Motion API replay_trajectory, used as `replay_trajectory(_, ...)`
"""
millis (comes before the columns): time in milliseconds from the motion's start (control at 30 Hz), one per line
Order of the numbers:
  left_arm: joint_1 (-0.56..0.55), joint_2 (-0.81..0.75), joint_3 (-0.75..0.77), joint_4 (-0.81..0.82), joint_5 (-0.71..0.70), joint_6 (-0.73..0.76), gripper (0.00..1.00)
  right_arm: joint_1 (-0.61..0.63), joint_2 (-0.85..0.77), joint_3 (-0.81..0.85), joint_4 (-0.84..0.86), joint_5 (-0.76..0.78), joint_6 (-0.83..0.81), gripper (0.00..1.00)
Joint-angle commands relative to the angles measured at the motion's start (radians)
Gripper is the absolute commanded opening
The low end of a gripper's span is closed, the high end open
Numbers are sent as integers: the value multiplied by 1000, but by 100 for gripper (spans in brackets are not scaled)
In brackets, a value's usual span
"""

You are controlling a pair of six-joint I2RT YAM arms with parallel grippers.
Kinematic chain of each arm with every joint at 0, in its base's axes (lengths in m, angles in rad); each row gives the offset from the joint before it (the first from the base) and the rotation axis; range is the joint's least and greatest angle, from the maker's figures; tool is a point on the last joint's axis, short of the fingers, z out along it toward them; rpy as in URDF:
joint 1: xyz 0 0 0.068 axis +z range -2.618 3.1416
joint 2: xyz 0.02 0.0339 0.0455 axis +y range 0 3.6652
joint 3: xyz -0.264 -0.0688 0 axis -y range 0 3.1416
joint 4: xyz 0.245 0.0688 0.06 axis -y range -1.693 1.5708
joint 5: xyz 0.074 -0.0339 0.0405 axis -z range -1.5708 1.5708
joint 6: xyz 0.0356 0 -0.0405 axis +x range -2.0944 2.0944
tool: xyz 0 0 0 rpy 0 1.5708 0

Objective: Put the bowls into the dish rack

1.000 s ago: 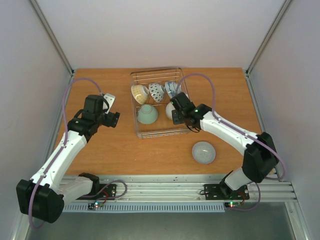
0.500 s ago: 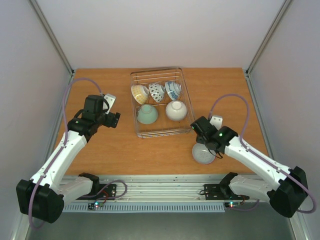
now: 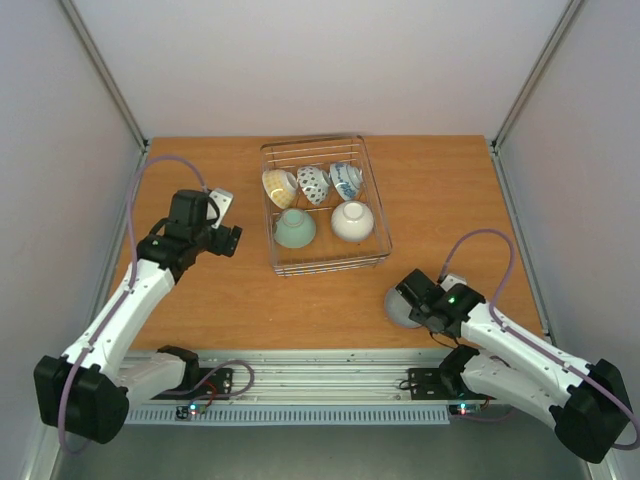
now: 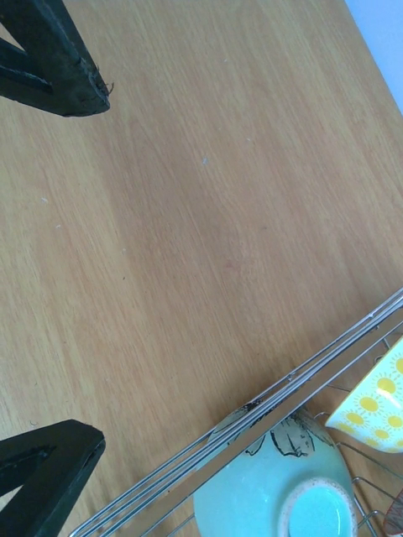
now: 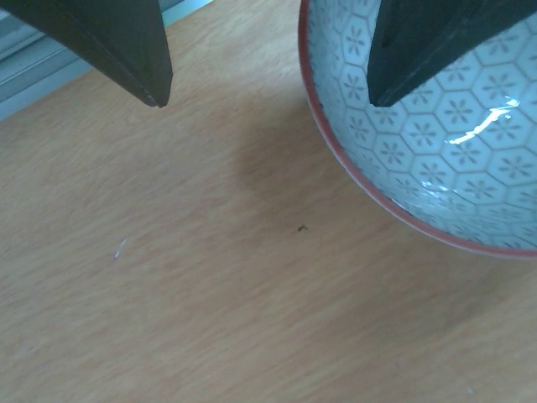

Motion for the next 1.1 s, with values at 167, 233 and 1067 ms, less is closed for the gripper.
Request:
replay_trajectory(167,5,21,1,10,11,7,99,0,19,-64,104,-63,47,33)
replay_trajectory(233,4,22,1,10,11,7,99,0,30,-71,127,-70,40,24)
replay_trajectory(1067,2,25,40,-163,694,92,93,198,96,349,123,81,-274,1)
